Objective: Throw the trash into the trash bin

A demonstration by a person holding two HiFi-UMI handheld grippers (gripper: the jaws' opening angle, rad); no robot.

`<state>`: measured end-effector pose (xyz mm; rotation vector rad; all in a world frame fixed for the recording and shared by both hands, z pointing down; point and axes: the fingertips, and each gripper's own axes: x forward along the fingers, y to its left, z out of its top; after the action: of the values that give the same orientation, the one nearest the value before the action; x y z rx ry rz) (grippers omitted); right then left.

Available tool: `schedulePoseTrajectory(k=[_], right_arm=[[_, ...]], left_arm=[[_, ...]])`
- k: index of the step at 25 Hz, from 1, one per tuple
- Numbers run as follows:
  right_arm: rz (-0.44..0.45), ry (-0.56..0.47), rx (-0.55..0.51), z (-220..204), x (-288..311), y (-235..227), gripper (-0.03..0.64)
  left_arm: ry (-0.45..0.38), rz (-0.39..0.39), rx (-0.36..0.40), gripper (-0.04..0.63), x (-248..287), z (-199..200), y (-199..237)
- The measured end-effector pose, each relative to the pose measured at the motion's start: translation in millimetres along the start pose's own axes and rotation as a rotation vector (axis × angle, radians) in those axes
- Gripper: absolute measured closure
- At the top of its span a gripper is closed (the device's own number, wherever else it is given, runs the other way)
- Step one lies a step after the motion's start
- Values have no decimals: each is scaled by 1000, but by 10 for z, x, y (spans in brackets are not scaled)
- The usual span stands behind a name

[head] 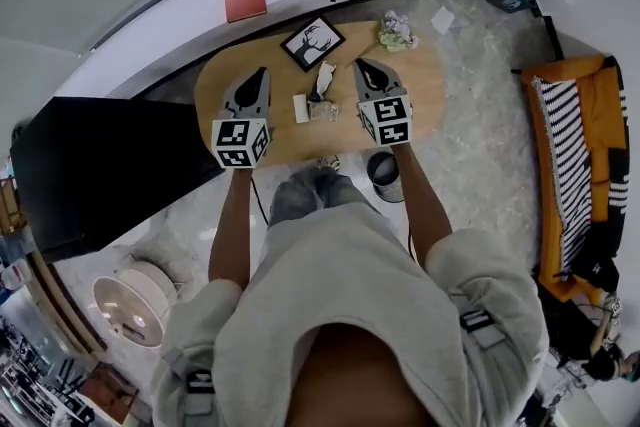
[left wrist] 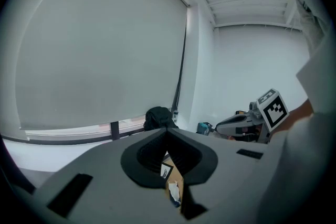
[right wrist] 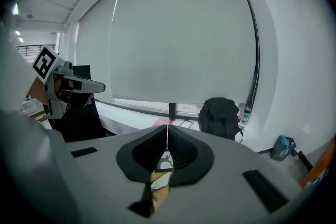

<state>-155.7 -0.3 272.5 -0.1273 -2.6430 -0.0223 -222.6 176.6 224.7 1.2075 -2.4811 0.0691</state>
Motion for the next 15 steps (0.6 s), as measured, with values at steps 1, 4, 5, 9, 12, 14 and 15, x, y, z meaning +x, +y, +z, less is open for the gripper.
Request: schedulePoseTrajectory(k=[1,4,5,9,12,14,15], right_arm=[[0,14,7,-57,29,18,588],[-7,60,19,-274,126,69,588],[-11,78,23,-363,154,96,588],[-22,149,43,-745,244,209,588],[-26,196,57,-1066,300,279,588],[-33,227,64,-1282,334,306,588],[-32,242,73,-1385,351,333,588]], left_arm=[[9,-3,-5,578,17,-40,25],[35,-20,-22,578,99,-217,106],[46,-29,-29,578,125,-301,134],[92,-59,-52,578,226,-671,244],[120,-73,-65,578,284,-949,289],[136,-82,-73,577,311,-1109,298],[143,-85,-79,578,317,-1189,299]])
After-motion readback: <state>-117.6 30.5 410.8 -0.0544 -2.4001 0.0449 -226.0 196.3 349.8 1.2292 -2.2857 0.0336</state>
